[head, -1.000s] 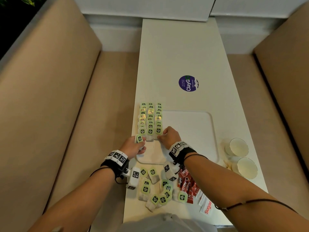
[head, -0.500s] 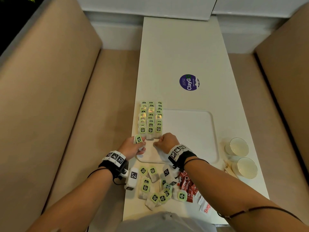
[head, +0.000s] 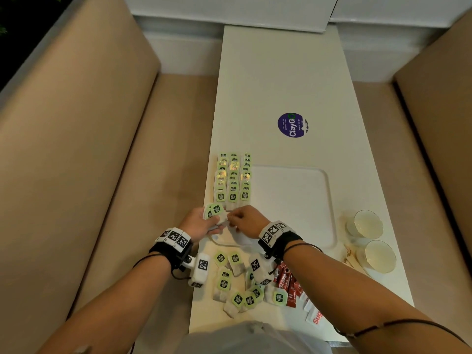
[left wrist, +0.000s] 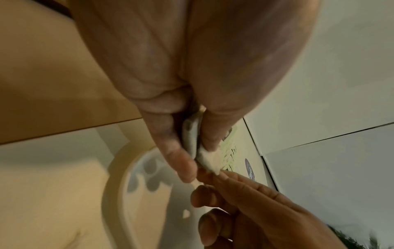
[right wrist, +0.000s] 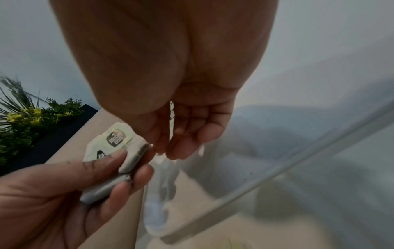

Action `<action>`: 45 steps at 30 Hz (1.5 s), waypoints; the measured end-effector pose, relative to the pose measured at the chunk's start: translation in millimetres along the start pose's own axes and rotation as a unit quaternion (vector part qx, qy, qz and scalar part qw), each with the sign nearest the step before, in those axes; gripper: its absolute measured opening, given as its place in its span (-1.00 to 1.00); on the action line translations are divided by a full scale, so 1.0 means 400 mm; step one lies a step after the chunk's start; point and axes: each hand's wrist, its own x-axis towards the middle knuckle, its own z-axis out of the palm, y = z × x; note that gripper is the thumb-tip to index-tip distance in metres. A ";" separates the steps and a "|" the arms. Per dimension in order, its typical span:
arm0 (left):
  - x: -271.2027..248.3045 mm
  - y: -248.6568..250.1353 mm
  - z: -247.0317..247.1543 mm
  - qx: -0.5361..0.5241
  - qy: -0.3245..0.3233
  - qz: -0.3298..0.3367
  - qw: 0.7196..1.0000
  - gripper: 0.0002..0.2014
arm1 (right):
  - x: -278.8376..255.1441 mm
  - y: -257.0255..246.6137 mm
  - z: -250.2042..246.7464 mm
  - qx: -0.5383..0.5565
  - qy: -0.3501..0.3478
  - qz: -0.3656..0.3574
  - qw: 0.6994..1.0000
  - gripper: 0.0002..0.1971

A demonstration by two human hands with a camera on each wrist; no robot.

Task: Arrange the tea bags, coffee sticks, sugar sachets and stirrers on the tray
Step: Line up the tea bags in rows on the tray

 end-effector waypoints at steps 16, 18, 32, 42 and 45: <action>0.010 0.002 -0.018 0.037 0.081 0.008 0.996 -0.88 | -0.004 -0.009 -0.003 -0.002 0.025 -0.003 1.000 -0.69; 0.013 -0.001 -0.022 0.019 0.100 0.008 0.995 -0.90 | 0.003 -0.012 -0.002 -0.023 0.049 0.010 0.998 -0.68; -0.007 -0.025 -0.051 -0.045 0.086 -0.011 0.995 -0.61 | 0.055 -0.087 0.016 -0.088 0.069 0.071 0.991 -0.72; -0.003 -0.027 -0.041 -0.039 0.086 0.018 0.995 -0.77 | 0.046 -0.116 -0.007 -0.107 0.088 0.090 0.986 -0.83; -0.002 -0.024 -0.040 -0.036 0.084 0.018 0.996 -0.77 | 0.037 -0.110 -0.015 -0.095 0.096 0.067 0.988 -0.79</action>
